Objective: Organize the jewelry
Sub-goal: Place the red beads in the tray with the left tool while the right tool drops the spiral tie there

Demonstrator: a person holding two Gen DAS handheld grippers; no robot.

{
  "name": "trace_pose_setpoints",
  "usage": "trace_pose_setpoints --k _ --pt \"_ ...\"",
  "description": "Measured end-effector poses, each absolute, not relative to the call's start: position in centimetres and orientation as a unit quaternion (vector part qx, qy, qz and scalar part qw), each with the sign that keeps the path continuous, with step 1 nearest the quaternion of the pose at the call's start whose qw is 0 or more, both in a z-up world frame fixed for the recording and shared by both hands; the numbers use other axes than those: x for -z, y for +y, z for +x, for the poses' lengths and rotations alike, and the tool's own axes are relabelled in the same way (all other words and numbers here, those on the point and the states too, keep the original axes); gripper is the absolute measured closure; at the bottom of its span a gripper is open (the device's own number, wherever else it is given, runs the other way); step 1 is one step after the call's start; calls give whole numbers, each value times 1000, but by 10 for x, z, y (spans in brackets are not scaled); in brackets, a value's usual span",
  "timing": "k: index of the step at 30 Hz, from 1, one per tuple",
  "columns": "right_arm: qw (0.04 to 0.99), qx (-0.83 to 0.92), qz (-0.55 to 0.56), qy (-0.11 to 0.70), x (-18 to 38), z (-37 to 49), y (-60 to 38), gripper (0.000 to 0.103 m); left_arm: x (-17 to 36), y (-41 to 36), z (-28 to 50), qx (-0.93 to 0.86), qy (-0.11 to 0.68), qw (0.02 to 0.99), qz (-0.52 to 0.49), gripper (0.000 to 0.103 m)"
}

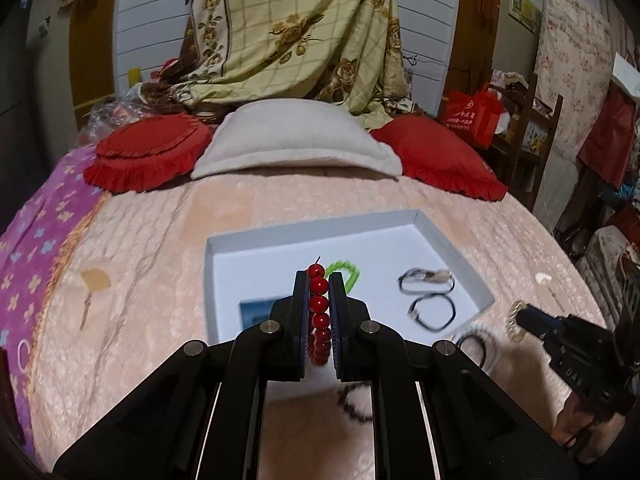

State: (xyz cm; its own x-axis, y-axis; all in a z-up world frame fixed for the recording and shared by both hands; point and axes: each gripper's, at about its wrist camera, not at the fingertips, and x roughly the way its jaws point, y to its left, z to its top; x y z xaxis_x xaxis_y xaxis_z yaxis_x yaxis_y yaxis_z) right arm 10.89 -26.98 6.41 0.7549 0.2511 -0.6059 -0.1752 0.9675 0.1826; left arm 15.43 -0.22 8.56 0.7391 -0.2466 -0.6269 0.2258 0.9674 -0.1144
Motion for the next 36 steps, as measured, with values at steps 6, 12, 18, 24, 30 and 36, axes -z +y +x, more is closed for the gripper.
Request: trace_pose_setpoints --k 6,12,18,24,30,36 --pt "929 -132 63 340 -72 146 -251 94 -83 -10 205 132 352 926 -21 95" --pt "913 -152 88 367 -51 183 -227 94 -54 -10 259 117 385 915 -32 95" --pt "883 -174 89 427 -22 208 -194 94 -24 4 291 96 428 898 -49 95" --pt "868 -166 64 464 -3 217 -179 94 8 32 295 41 464 884 -44 95" --pt "864 -169 51 472 2 220 -172 90 16 29 286 29 464 885 -17 91" --pt "873 -172 56 453 -6 217 -172 68 8 28 277 21 431 902 4 62"
